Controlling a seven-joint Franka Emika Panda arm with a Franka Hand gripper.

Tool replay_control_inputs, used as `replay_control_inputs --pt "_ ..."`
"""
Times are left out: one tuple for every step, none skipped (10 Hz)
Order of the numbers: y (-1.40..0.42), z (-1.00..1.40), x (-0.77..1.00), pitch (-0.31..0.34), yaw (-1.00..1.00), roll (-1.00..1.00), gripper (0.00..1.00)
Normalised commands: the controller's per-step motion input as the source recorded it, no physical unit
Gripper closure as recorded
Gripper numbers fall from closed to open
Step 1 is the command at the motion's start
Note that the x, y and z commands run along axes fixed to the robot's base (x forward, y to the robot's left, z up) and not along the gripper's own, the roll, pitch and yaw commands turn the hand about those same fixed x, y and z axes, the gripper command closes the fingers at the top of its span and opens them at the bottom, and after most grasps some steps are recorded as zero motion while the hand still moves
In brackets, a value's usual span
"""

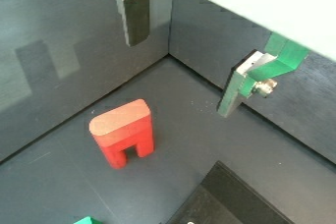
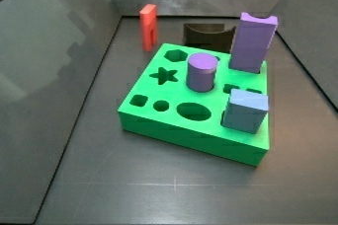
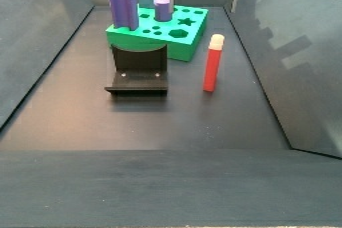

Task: Pick up the square-circle object. Move up. Rotate the square-circle object. Move to above the board. Insert the square-circle object.
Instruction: Pick up the square-circle object.

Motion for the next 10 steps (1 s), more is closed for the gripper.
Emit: replay_control_inputs --pt "-0.02 0.0 -0.3 -0.167 -0.26 0.01 0.0" --pt "-0.26 -0.56 -0.41 -0.099 -0.27 -0.04 0.0" --pt "-0.39 -0.82 -0.67 -0.11 -0.3 -0.08 0.0" --pt "-0.45 -0.91 -0.59 -0.056 -0.31 -0.07 0.0" --pt "-0.43 -0.81 -0.42 -0.043 -0.27 -0.14 0.0" --pt "-0.12 -0.71 -0.07 0.0 -0.28 -0.2 0.0" --pt "0.0 -0.64 0.0 0.023 -0.36 -0.23 0.0" --pt "0.05 -0.66 0.0 0.056 -0.36 -0.21 0.0" --pt "0.02 -0.63 0.09 0.084 -0.29 -0.2 0.0" --pt "0.0 -0.57 0.16 0.069 -0.23 -0.24 0.0"
